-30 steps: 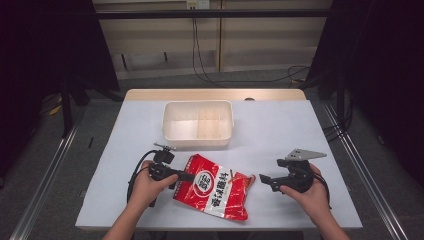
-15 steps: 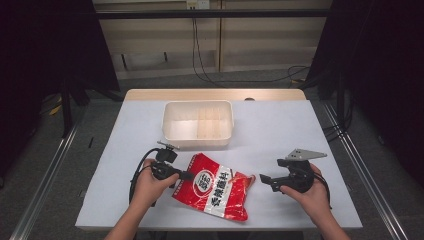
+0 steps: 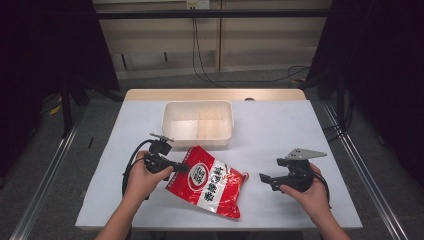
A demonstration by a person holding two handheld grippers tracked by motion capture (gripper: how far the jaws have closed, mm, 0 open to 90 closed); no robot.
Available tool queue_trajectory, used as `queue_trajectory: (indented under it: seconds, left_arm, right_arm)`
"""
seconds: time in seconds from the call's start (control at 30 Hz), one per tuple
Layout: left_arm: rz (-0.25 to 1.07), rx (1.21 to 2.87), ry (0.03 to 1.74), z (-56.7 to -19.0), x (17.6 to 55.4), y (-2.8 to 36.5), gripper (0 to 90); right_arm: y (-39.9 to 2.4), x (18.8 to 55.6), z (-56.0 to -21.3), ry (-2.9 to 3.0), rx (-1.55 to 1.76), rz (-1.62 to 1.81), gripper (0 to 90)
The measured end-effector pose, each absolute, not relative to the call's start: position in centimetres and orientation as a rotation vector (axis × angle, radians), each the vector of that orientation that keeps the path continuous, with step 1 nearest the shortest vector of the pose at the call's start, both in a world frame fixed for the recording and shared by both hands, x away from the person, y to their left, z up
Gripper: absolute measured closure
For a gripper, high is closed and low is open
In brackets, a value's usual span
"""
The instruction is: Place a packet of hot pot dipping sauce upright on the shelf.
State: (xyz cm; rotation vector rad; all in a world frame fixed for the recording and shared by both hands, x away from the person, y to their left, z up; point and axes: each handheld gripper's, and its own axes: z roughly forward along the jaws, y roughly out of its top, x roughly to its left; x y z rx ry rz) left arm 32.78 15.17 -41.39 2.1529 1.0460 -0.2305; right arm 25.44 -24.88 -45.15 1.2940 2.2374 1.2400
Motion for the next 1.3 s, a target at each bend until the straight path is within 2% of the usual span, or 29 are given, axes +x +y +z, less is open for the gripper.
queue_trajectory:
  seconds: [0.47,1.3]
  left_arm:
    - [-0.184,2.235,0.965,-38.0,33.5,14.8,90.0]
    - [-0.141,2.238,0.881,-31.1,34.7,14.3,90.0]
  right_arm:
    - [-25.0,25.4,-45.0,2.233,1.295,1.254,8.3]
    - [-24.9,25.4,-44.8,2.234,1.289,1.255,8.1]
